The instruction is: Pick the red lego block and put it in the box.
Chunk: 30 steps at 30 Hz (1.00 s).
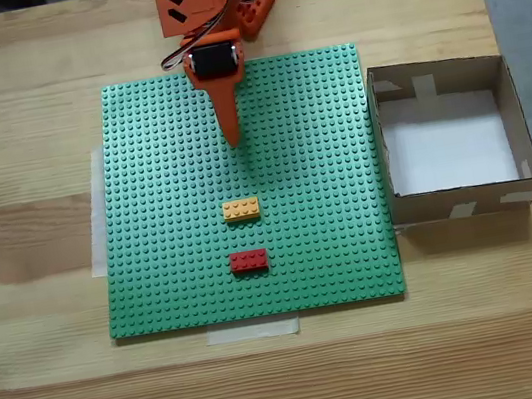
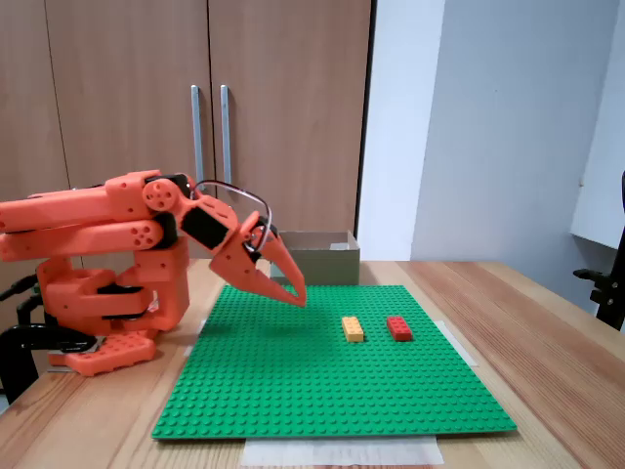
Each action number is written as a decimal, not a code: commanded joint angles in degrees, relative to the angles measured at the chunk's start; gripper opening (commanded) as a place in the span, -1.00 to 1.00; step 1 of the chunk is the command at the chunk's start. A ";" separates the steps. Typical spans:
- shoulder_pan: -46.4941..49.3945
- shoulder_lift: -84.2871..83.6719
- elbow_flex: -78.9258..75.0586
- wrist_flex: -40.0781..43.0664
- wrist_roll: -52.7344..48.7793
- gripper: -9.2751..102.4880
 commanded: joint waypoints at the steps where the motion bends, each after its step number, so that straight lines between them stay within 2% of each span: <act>1: 0.26 0.35 0.09 0.00 -0.26 -0.85; 30: 0.26 0.35 0.09 0.00 -0.26 -0.85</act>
